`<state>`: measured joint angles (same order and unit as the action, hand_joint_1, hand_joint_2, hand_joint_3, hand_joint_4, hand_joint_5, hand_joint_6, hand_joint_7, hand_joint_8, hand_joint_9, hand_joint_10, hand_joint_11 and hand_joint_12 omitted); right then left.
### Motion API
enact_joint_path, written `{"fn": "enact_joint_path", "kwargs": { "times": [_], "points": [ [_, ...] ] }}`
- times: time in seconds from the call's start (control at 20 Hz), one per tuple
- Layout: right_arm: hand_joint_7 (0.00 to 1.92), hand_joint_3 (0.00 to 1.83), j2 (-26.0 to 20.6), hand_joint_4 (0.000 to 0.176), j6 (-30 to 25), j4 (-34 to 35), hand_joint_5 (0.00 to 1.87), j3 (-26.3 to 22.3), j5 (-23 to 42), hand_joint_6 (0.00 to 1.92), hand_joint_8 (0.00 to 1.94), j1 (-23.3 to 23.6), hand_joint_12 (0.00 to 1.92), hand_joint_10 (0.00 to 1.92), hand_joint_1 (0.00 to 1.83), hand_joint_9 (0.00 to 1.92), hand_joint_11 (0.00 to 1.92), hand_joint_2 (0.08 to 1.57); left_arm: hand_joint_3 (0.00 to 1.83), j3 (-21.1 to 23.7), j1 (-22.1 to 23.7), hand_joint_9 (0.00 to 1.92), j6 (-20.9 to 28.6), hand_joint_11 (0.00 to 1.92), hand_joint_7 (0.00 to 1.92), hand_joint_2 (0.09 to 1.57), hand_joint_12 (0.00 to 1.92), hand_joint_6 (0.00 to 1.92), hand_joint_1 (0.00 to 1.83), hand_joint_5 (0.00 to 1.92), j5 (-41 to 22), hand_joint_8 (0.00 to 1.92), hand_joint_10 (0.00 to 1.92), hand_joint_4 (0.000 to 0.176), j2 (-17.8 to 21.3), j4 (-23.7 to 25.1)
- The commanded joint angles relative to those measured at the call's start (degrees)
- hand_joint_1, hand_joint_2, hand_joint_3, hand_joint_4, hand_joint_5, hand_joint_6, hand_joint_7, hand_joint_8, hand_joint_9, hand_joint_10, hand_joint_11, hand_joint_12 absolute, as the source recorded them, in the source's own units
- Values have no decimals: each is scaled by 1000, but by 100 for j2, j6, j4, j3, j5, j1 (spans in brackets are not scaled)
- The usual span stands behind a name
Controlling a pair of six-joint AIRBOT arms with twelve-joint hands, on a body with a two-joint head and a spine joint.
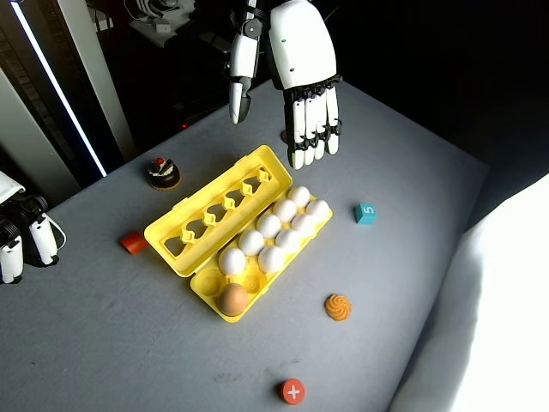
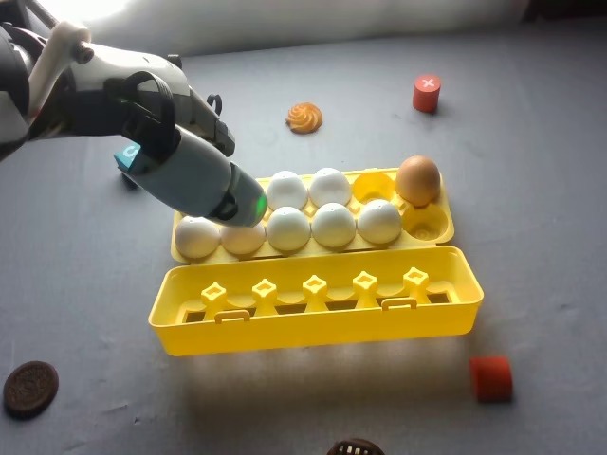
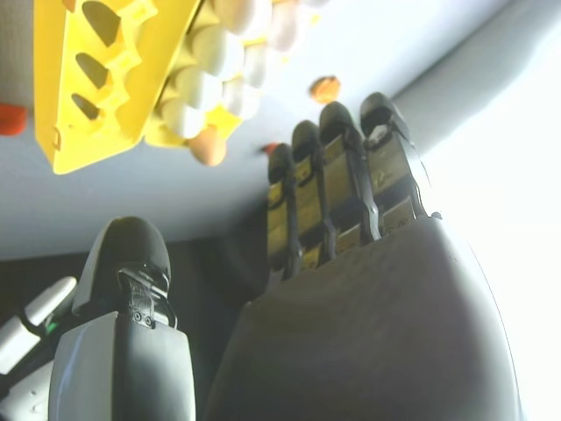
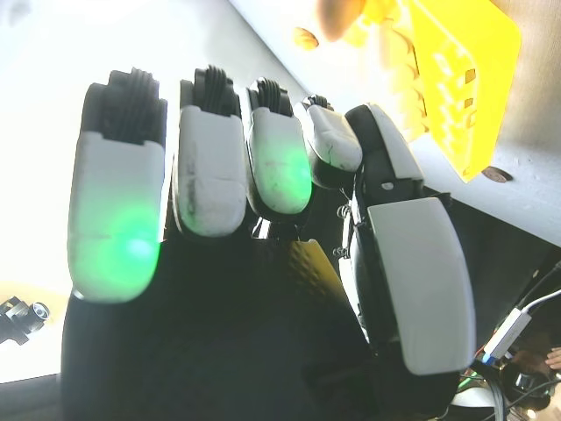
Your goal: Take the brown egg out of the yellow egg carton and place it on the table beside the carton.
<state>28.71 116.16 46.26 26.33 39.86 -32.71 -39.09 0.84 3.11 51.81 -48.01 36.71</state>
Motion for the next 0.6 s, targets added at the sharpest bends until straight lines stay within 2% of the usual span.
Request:
{"fn": "enact_joint_path", "kwargs": {
  "times": [0.0, 0.05, 0.2, 0.3, 0.5, 0.55],
  "points": [
    [299, 47, -28, 0, 23, -229, 287, -7, 518, 36, 17, 33, 685, 125, 27, 214, 0, 1249, 75, 26, 52, 74, 37, 0, 115, 1189, 107, 18, 0, 116, -286, 20, 22, 0, -11, 281],
    [285, 2, -28, 0, 24, -229, 274, -7, 518, 2, 2, 30, 619, 33, 4, 230, 0, 1268, 13, 31, 49, 45, 37, 0, 87, 1216, 27, 2, 0, 92, -285, 2, 3, 0, -11, 281],
    [299, 0, -28, 0, 28, -229, 301, -6, 541, 6, 4, 19, 627, 21, 0, 250, 0, 1260, 8, 34, 44, 62, 37, 11, 99, 1215, 21, 5, 0, 92, -285, 6, 9, 0, -11, 281],
    [339, 0, -28, 0, 32, -229, 335, -5, 578, 10, 8, 19, 730, 24, 56, 289, 0, 1247, 5, 34, 44, 75, 37, 22, 107, 1210, 27, 4, 0, 93, -284, 8, 12, 0, -10, 281],
    [295, 0, -20, 0, 28, -228, 294, 21, 636, 0, 0, 26, 649, 0, 47, 253, 0, 1250, 6, 35, 46, 48, 37, 5, 77, 1221, 3, 1, 0, 81, -284, 1, 3, 0, -9, 276],
    [314, 0, 13, 0, 17, -227, 317, 43, 630, 6, 5, 50, 678, 6, 82, 270, 0, 1242, 5, 35, 46, 52, 37, 6, 81, 1220, 3, 0, 0, 79, -284, 3, 4, 0, -8, 276]
  ]
}}
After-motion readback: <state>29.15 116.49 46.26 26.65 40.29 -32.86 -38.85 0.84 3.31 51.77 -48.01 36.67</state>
